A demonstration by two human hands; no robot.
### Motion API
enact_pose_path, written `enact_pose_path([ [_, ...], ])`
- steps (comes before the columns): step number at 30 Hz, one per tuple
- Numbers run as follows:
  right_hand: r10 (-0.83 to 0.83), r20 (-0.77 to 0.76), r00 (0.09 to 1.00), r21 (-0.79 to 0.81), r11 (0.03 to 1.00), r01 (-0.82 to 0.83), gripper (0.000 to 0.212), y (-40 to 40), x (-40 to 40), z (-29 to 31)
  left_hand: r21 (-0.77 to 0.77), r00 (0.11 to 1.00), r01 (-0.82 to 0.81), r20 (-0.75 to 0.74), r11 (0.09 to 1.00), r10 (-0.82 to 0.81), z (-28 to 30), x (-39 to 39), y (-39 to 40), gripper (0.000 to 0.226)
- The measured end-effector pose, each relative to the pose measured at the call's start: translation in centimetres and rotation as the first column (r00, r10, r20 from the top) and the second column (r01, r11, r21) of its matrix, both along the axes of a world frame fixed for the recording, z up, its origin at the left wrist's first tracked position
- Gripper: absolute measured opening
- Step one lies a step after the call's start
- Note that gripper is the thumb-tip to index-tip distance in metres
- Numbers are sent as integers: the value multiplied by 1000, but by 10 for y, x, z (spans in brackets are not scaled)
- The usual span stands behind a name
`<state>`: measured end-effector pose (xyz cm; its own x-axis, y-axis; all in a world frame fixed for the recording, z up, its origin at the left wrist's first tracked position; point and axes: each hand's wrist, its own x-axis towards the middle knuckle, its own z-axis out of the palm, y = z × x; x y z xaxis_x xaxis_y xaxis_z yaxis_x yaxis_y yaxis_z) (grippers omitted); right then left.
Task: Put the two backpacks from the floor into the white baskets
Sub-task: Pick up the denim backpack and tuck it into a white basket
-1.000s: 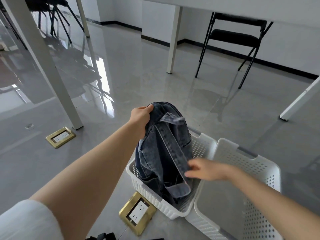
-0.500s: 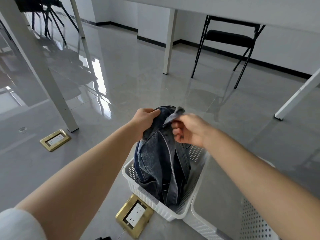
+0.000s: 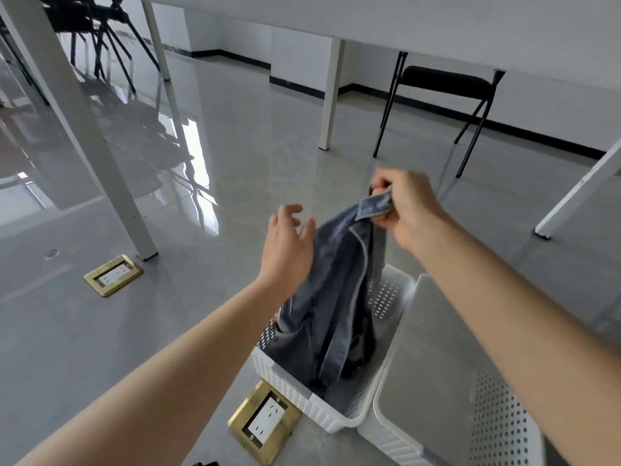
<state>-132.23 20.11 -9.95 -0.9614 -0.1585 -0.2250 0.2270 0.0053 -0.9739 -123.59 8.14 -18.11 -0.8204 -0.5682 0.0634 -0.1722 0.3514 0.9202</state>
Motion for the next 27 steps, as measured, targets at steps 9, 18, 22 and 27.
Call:
enact_pose_path([
  [9,193,-65,979,-28,980,-195,29,4,7,-12,-90,997,-3,71,996,9,-26,8,17,23],
  [18,488,-117,865,506,778,-371,69,47,-28,-104,55,969,226,85,973,-230,-11,12,3,41],
  [22,672,-49,739,560,631,-537,73,35,-34,-105,2,921,370,131,929,-367,-11,20,0,46],
  [27,709,-3,705,618,556,-556,10,23,-45,-106,10,878,442,196,897,-436,-10,28,-12,41],
])
